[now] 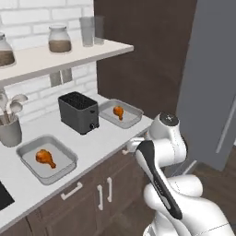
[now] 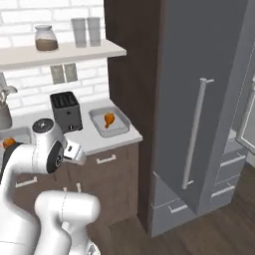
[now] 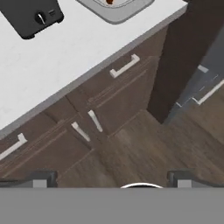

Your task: Place one tomato and one chicken drumstick in each tupperware on the nearby counter, to pack two identical lunches.

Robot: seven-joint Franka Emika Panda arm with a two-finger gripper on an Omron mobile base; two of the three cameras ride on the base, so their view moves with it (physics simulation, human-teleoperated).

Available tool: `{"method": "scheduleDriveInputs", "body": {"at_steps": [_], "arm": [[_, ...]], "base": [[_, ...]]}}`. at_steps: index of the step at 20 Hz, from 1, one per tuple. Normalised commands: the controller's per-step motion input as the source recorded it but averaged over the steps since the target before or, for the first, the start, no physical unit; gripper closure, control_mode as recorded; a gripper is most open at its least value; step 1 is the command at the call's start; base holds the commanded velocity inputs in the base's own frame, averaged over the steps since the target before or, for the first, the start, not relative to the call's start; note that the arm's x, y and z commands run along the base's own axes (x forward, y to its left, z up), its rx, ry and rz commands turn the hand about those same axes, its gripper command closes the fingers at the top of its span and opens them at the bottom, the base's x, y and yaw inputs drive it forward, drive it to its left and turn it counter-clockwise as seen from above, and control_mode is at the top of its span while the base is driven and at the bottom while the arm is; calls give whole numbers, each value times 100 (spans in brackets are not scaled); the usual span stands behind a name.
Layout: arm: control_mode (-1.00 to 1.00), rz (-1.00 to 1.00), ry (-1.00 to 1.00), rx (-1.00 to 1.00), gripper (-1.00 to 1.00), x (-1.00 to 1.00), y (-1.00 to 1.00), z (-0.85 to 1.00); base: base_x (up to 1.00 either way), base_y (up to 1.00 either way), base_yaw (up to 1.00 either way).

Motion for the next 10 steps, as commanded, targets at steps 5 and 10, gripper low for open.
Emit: {"method": "scheduleDriveInputs", "body": {"at_steps": [5, 10], "arm": [[100, 0, 0, 0, -100, 0, 0, 0], [100, 0, 0, 0, -100, 0, 0, 0]], "base": [[-86, -3, -73], [-13, -57, -72]]}}
